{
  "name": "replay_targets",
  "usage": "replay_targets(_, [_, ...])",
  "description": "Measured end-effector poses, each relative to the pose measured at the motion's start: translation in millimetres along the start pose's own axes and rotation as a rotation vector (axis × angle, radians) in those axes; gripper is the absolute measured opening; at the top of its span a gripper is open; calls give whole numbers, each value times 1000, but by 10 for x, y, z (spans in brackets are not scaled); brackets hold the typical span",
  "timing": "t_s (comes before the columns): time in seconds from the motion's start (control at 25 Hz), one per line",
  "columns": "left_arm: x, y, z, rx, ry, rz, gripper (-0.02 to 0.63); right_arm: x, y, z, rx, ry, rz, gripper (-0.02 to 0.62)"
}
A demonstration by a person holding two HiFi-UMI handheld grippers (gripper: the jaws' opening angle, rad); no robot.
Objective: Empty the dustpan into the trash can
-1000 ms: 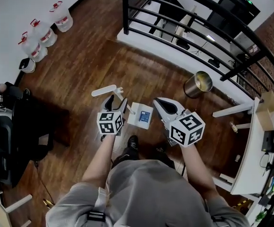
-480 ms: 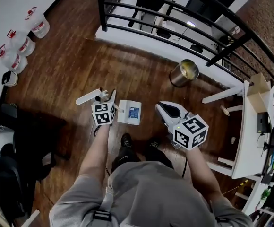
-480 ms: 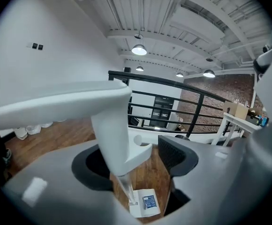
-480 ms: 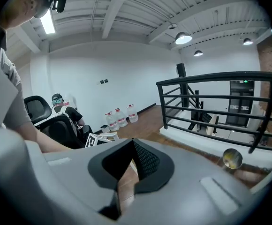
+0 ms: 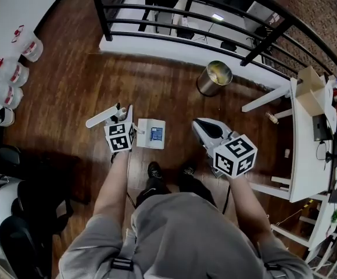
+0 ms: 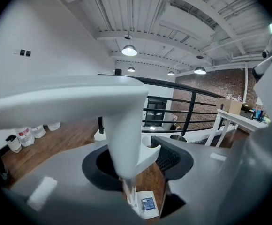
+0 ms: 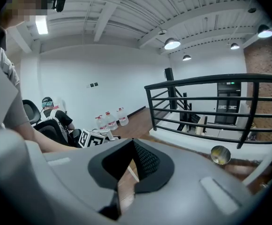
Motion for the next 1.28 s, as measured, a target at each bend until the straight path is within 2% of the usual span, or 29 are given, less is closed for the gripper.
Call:
replay_targets(0.28, [-186,-448,-780,-103,-44,51,189,299,-442,-127,-32,-84,51,-2])
replay_targets(0.44, [-338,-845,-1474,-150,-87,82,189,537,-900,-334,-38,-144,60,-2])
replay_targets(0.64, [-549,-1475,-2483,-208,-154,137,189,902,-1634,-723,-57,-268,70,-2])
replay_targets(0.84, [-851,-2036,-3294,-214,-202,167,187,1195,-2282,-1097,-50,-322,89,-2])
replay_targets(1.0, [-1126,-2438,-3930,-213,-283,190,187,1507,-2712,-1425,-27,-397,136,-2])
replay_targets(1.28, [-1660,-3122,-4813,-232,-395,291,187,1694,-3352,-1776,-18,-459,227,-2])
Point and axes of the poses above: the fingertips, and each gripper's own axes: x backward along the fingers, y to its left, z out of its underside, the point moved 4 cm from there along x, backward along the fingers, and after that the axes turned 6 degrees about -x, right-handed, at the moved point
